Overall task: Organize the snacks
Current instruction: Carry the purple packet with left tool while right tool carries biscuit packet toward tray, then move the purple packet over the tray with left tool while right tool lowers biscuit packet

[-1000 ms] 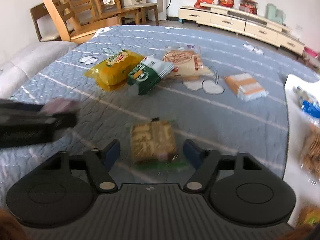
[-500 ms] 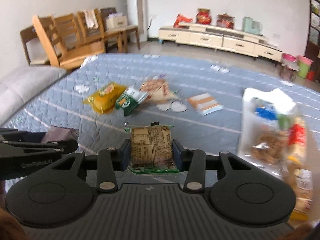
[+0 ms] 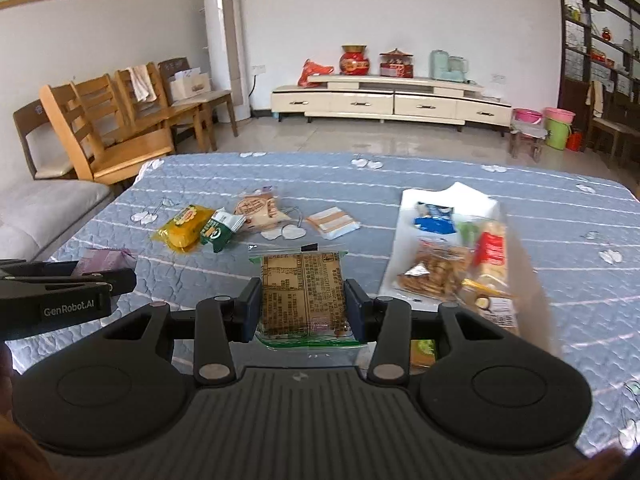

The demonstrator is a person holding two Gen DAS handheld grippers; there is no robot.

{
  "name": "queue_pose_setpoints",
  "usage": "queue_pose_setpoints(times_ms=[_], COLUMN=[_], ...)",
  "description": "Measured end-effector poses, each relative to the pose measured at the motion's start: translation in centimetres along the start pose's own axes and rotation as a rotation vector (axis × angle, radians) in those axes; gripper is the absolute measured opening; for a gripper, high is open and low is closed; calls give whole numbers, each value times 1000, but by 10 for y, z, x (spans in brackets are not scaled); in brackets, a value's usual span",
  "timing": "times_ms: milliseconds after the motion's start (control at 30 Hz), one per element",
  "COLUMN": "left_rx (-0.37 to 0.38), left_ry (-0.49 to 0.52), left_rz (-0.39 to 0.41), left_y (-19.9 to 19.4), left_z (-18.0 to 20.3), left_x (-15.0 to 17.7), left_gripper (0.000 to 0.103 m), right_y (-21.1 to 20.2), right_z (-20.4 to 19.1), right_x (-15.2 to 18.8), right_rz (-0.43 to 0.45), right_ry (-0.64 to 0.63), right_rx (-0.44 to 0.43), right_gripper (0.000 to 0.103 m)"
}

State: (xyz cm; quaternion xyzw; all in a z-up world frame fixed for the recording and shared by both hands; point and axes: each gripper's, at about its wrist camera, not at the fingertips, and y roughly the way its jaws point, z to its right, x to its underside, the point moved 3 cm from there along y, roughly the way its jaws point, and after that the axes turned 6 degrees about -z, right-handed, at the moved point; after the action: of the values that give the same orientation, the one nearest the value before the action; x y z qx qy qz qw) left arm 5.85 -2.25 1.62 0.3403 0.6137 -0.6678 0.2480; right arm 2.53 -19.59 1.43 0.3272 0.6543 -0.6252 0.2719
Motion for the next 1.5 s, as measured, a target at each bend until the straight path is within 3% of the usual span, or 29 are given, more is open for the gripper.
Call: queue_pose_setpoints(times_ms=[767,1500], left_rx=[51,172], left_ry=[49,140], left_rz=[40,45], left_y=[-26,-20], left_z=[39,105], left_x=[1,-8], left_gripper=[46,46], right_y=[-36,-68], right_z=[33,84], right_x=[10,18], right_rz=[72,101], right_ry=[35,131], right_rx=[73,203], right_gripper=[53,53])
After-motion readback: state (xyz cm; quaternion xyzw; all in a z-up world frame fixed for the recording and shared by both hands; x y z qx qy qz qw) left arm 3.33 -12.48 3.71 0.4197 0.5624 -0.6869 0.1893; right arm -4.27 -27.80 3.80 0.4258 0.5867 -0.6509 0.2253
